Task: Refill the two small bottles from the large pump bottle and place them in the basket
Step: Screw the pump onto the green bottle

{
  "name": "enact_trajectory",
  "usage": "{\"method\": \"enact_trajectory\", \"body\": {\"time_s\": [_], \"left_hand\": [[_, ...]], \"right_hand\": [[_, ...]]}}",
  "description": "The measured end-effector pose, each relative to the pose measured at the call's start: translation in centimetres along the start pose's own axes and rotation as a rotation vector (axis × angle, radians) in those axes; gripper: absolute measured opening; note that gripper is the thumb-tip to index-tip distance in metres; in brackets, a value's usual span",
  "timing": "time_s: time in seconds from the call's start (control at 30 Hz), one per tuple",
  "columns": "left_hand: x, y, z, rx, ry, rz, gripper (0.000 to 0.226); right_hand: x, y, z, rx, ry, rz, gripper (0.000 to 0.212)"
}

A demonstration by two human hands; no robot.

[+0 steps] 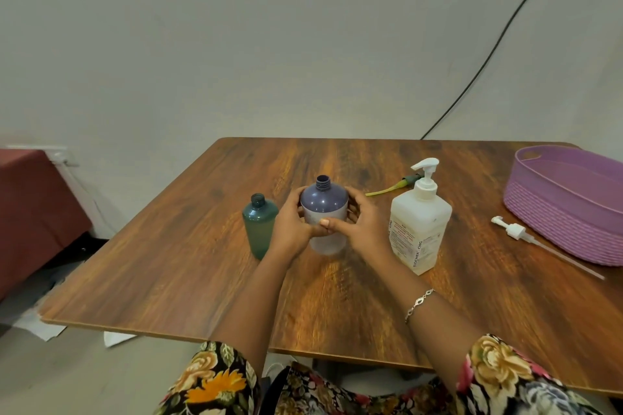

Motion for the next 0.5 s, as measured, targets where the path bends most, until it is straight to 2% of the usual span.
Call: {"method": "enact_trajectory", "body": {"time_s": [0.17,0.5], "left_hand": [[1.3,-0.7,-0.5,-0.023,-0.049,0.031,0.065],[2.8,-1.2,-0.3,0.000,-0.127,0.017,0.074]], "right_hand": [[-1.5,-0.7,-0.4,-0.003,0.011,-0.008,0.062],[-3.3,-0.7,-1.4,-0.010,0.003,-0.040,0.067]]}}
Point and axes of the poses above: each hand's wrist, its own y-axis away from the middle knuckle, its own z-axis out of the back of the hand, x = y × z, the point moved 2 cm from there along -y, towards the middle knuckle, and after that the axes turned 7 degrees about -x, right-handed, at the moved point
